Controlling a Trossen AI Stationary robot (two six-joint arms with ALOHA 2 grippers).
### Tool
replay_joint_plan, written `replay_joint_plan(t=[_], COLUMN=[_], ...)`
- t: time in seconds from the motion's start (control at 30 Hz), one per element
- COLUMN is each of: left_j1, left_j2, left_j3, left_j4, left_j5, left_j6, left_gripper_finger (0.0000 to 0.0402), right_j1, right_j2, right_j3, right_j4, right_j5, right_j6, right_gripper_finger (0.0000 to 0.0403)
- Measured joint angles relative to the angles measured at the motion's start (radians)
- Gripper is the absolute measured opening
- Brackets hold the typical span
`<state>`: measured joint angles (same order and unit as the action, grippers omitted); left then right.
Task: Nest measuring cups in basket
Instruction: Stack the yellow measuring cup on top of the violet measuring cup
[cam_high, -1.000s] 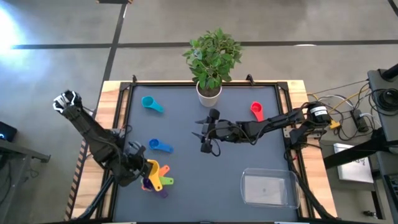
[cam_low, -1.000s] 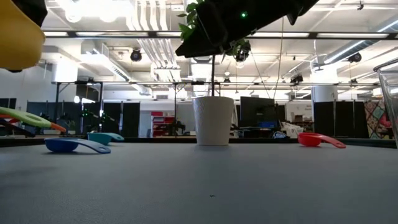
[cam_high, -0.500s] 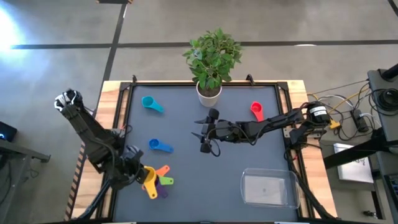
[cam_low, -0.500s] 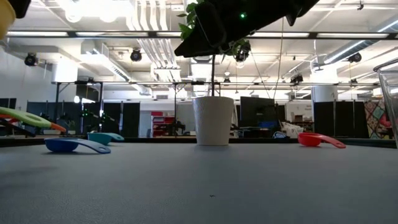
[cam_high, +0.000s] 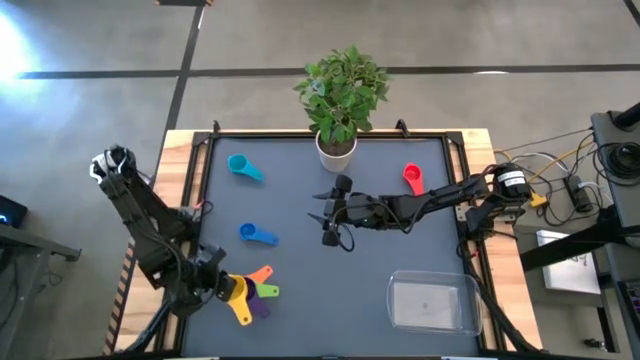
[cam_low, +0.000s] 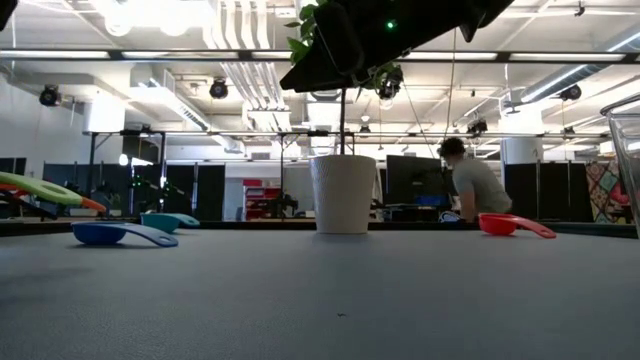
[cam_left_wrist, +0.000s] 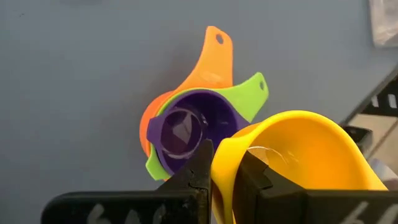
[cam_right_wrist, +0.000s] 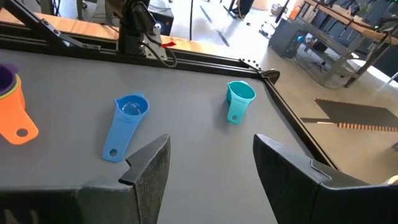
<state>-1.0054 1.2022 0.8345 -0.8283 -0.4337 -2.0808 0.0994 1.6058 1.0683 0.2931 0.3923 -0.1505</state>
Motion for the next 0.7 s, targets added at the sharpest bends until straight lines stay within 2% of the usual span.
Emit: replay_joint_plan(t=[0.17,0.47,0.7], left_j1=[0.0,0.028,0.029], left_j2=[0.094,0.236,0.278], left_j3=[0.0,0.007,0.079], left_j4=[0.019,0.037,-0.149], left_j5=[-0.012,-0.02,0.023], left_j6=[-0.08,-0.095,-0.102], left_gripper_finger=[0.001,0.001,0.0012], right_j1=[0.0,0.001,0.005], right_j2=[0.0,0.0,0.0], right_j3=[-0.001,-0.006,-0.009], right_j4=[0.0,-0.004,-0.005], right_j5=[0.0,0.0,-0.004], right_j6=[0.0,0.011,0.031], right_gripper_finger=[0.0219,0.0219,0.0219])
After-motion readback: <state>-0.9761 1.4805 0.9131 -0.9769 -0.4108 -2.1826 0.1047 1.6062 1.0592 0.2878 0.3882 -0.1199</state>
